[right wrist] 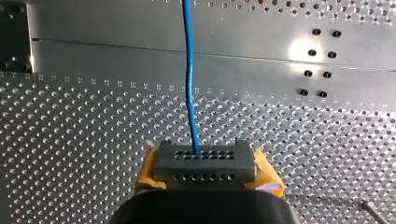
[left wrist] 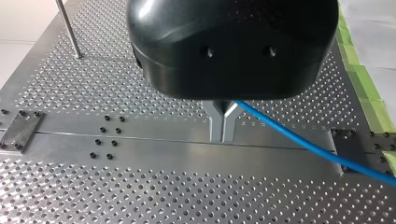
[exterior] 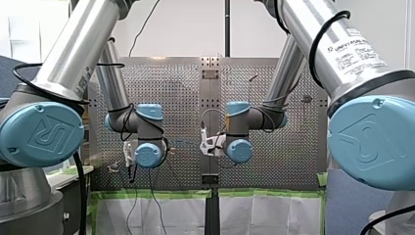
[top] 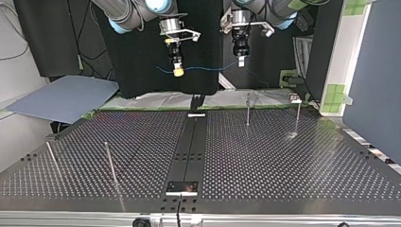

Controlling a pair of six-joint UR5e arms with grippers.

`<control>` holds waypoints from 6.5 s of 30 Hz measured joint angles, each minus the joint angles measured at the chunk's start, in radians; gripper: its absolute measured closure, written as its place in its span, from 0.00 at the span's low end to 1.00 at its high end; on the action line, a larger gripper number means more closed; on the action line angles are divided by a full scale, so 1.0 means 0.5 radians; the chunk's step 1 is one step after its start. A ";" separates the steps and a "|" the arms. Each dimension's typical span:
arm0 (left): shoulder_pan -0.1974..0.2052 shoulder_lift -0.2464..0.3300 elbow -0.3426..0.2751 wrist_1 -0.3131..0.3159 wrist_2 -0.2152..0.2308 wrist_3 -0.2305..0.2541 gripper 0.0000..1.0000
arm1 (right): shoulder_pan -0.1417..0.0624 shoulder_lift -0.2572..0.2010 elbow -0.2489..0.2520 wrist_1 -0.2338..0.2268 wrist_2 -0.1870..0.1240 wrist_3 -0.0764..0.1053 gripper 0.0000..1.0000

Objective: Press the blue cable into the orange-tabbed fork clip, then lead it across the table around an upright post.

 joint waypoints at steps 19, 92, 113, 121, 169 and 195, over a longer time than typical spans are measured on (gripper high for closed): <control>0.000 0.000 0.000 0.000 0.000 0.000 1.00 | 0.000 0.000 0.000 0.000 0.000 0.000 1.00; 0.000 0.000 0.000 0.000 0.000 0.000 1.00 | 0.000 0.000 0.000 0.000 0.000 0.000 1.00; 0.000 0.000 0.000 0.000 0.000 0.000 1.00 | 0.000 0.000 0.000 -0.009 0.000 0.000 1.00; -0.002 -0.003 -0.003 0.000 0.002 0.002 1.00 | 0.003 0.004 0.004 -0.006 0.004 0.000 1.00; 0.164 0.124 -0.084 0.040 0.149 -0.242 1.00 | 0.072 -0.047 -0.127 0.009 0.004 0.235 1.00; 0.632 -0.140 -0.093 0.215 0.573 -0.073 1.00 | 0.013 0.400 -0.382 -0.187 -0.076 0.305 1.00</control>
